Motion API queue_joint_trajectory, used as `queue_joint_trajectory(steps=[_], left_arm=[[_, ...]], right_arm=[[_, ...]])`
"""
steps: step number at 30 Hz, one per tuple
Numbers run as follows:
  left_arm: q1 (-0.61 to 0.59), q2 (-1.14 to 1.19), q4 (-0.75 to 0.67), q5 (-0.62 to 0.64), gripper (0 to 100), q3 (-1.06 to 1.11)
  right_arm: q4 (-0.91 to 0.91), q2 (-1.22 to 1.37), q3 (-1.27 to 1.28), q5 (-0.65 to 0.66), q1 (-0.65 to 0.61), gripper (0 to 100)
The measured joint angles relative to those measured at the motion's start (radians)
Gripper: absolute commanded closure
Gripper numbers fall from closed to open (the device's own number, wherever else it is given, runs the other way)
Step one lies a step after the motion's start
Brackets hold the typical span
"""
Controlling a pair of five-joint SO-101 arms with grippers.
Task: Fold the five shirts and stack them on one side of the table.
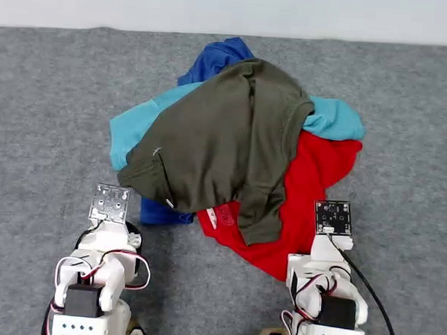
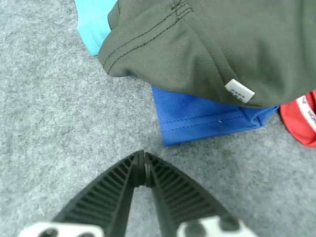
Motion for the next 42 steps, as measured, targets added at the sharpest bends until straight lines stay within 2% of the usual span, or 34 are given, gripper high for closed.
queue_joint_trajectory(steps=[26,29,31,37,42], left_arm=[[0.000,0.000,0.000,0.000,99,0.000],[0.000,0.000,-0.009,-0.072,99,-0.021],[0.000,0.000,-0.034,-0.103,99,-0.052],[0.000,0.000,-0.051,-0.064,99,-0.244],[0.000,0.137,-0.014,-0.058,99,-0.425]], right_arm=[[0.000,0.000,0.000,0.000,0.000,99.0],[0.000,0.000,0.000,0.000,0.000,99.0],[0.000,0.000,0.000,0.000,0.000,99.0],[0.000,0.000,0.000,0.000,0.000,99.0],[0.000,0.000,0.000,0.000,0.000,99.0]])
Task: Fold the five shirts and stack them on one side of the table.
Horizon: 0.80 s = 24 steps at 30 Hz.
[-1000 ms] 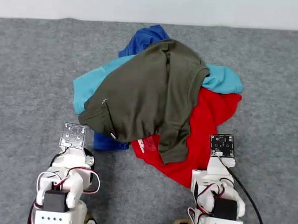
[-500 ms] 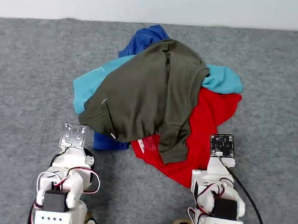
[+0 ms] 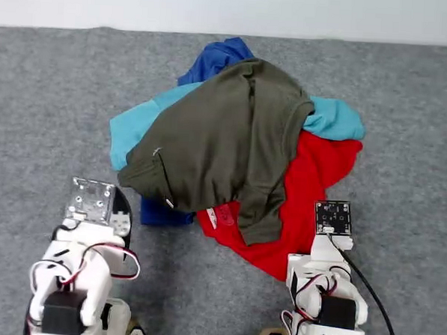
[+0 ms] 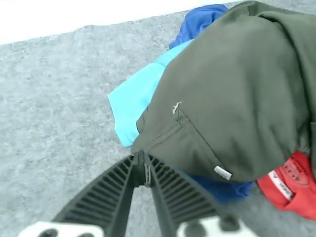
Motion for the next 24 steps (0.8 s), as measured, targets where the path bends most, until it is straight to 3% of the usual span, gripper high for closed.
queue_joint_trajectory(steps=[12,17,20,24], left_arm=[[0.052,0.761,0.229,0.005,99,-0.695],[0.149,1.114,0.328,0.000,86,-0.927],[0.166,1.303,0.351,-0.091,80,-1.068],[0.166,1.498,0.354,-0.186,81,-1.257]], right_arm=[[0.000,0.000,0.000,0.000,0.000,99.0],[0.000,0.000,0.000,0.000,0.000,99.0],[0.000,0.000,0.000,0.000,0.000,99.0],[0.000,0.000,0.000,0.000,0.000,99.0]])
